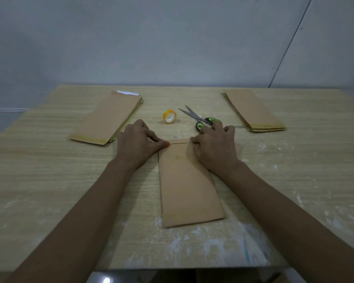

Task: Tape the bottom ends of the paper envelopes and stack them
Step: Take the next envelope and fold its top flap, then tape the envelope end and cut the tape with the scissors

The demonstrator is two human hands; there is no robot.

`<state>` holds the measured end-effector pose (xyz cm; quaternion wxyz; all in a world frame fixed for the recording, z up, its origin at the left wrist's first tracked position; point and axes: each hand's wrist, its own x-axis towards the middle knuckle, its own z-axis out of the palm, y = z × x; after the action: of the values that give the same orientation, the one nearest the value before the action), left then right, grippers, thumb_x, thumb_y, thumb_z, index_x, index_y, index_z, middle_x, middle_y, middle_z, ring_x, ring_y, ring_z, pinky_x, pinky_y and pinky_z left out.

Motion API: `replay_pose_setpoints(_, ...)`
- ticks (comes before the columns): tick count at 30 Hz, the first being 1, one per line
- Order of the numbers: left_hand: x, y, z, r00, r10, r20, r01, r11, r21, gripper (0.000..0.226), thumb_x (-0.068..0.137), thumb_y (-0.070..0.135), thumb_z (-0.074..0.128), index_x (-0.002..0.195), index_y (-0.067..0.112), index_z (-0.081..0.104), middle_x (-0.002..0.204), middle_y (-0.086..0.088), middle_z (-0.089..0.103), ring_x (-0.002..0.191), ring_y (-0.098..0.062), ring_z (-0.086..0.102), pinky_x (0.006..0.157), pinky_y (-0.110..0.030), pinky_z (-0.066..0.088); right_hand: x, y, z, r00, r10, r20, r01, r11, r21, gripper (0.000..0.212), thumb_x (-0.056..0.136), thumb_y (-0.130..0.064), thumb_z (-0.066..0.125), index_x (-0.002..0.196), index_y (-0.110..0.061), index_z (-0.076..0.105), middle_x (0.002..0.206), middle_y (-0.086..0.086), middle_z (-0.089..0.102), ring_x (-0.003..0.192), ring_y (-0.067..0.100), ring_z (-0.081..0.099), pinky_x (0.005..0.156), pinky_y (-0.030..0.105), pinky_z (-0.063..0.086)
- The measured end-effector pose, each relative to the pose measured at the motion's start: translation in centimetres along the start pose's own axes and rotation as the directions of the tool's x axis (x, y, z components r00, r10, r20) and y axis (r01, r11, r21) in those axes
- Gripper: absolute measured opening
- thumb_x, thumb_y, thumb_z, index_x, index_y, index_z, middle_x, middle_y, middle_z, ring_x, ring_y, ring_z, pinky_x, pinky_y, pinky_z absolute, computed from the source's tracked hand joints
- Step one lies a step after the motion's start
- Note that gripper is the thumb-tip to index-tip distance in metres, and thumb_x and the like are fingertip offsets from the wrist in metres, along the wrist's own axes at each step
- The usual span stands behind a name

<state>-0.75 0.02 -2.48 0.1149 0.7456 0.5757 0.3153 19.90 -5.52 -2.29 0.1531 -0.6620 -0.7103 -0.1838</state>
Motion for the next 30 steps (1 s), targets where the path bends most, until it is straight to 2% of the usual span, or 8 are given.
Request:
replay_pose_setpoints(2, -0.1, -0.3, 0.1, 0.998, 0.062, -0.011, -0.061, 0.998, 0.015, 0.023, 0.066, 0.056, 0.083, 0.067, 0.036, 0.072, 0.086, 0.013, 0.049, 0.090, -0.014, 0.055, 0.087, -0.039, 0.040, 0.0, 0.0, 0.3, 0.999, -0.028, -0.017, 0.028, 1.000, -0.009, 0.019, 0.072, -0.023, 0.058, 0.072, -0.023, 0.078, 0.077, -0.004, 0.063, 0.086, 0.033, 0.056, 0.070, 0.038, 0.019)
replay_pose_setpoints(5, -0.3, -0.4, 0.1, 0.981, 0.195, -0.002, -0.195, 0.981, 0.014, 0.023, 0.073, 0.057, 0.077, 0.084, 0.037, 0.075, 0.097, 0.013, 0.050, 0.099, -0.010, 0.051, 0.079, -0.029, 0.016, 0.2, 0.3, 0.5, 0.998, -0.013, -0.068, 0.019, 0.996, 0.088, 0.020, 0.068, -0.022, 0.058, 0.072, -0.022, 0.077, 0.076, -0.004, 0.064, 0.087, 0.032, 0.058, 0.072, 0.036, 0.020)
replay_pose_setpoints(10, -0.4, 0.5, 0.7, 0.959, 0.277, 0.063, -0.273, 0.960, -0.063, 0.028, 0.076, 0.056, 0.060, 0.099, 0.044, 0.071, 0.101, 0.017, 0.057, 0.101, -0.008, 0.050, 0.082, -0.031, 0.017, 0.5, 0.1, 0.5, 0.996, 0.013, -0.085, 0.004, 0.980, 0.197, 0.024, 0.068, -0.024, 0.056, 0.078, -0.024, 0.078, 0.080, -0.007, 0.069, 0.090, 0.029, 0.059, 0.072, 0.035, 0.018)
replay_pose_setpoints(17, -0.3, 0.6, 1.0, 0.952, 0.286, 0.111, -0.277, 0.957, -0.091, 0.030, 0.078, 0.051, 0.058, 0.102, 0.041, 0.072, 0.102, 0.017, 0.060, 0.102, -0.007, 0.050, 0.082, -0.030, 0.015, 0.8, 0.1, 1.0, 0.994, 0.066, -0.085, -0.036, 0.947, 0.319, 0.028, 0.077, -0.025, 0.051, 0.088, -0.024, 0.077, 0.090, -0.006, 0.072, 0.097, 0.027, 0.057, 0.078, 0.038, 0.024)
replay_pose_setpoints(22, -0.4, 0.9, 1.1, 0.954, 0.281, 0.102, -0.270, 0.956, -0.113, 0.034, 0.078, 0.050, 0.057, 0.105, 0.037, 0.072, 0.102, 0.017, 0.059, 0.101, -0.007, 0.051, 0.087, -0.031, 0.018, 1.0, 0.3, 1.0, 0.994, 0.099, -0.045, -0.077, 0.935, 0.346, 0.026, 0.083, -0.026, 0.053, 0.094, -0.027, 0.076, 0.097, -0.008, 0.071, 0.105, 0.023, 0.055, 0.083, 0.039, 0.026)
replay_pose_setpoints(25, 0.4, 0.8, 1.2, 0.970, 0.242, -0.010, -0.240, 0.955, -0.175, 0.026, 0.081, 0.042, 0.067, 0.104, 0.031, 0.070, 0.101, 0.013, 0.060, 0.091, -0.008, 0.057, 0.090, -0.035, 0.033, 1.4, 0.4, 1.0, 0.990, 0.136, -0.037, -0.113, 0.921, 0.373, 0.022, 0.085, -0.021, 0.058, 0.097, -0.028, 0.075, 0.101, -0.008, 0.070, 0.106, 0.021, 0.053, 0.080, 0.035, 0.022)
replay_pose_setpoints(28, 2.2, 1.0, 1.2, 0.986, 0.083, -0.146, -0.123, 0.948, -0.293, 0.026, 0.083, 0.029, 0.074, 0.107, 0.022, 0.065, 0.103, 0.004, 0.060, 0.080, -0.010, 0.055, 0.083, -0.043, 0.050, 1.7, 0.4, 0.9, 0.983, 0.178, -0.045, -0.141, 0.892, 0.429, 0.021, 0.084, -0.019, 0.059, 0.096, -0.026, 0.075, 0.098, -0.007, 0.069, 0.105, 0.022, 0.054, 0.079, 0.033, 0.021)
replay_pose_setpoints(30, 3.3, 1.2, 1.6, 0.993, -0.028, -0.116, -0.011, 0.948, -0.319, 0.037, 0.084, 0.030, 0.075, 0.116, 0.020, 0.060, 0.110, 0.001, 0.058, 0.082, -0.012, 0.053, 0.083, -0.042, 0.051, 1.8, 0.3, 0.8, 0.981, 0.188, -0.049, -0.146, 0.882, 0.449, 0.020, 0.083, -0.019, 0.060, 0.095, -0.024, 0.076, 0.097, -0.006, 0.070, 0.104, 0.023, 0.054, 0.079, 0.033, 0.022)
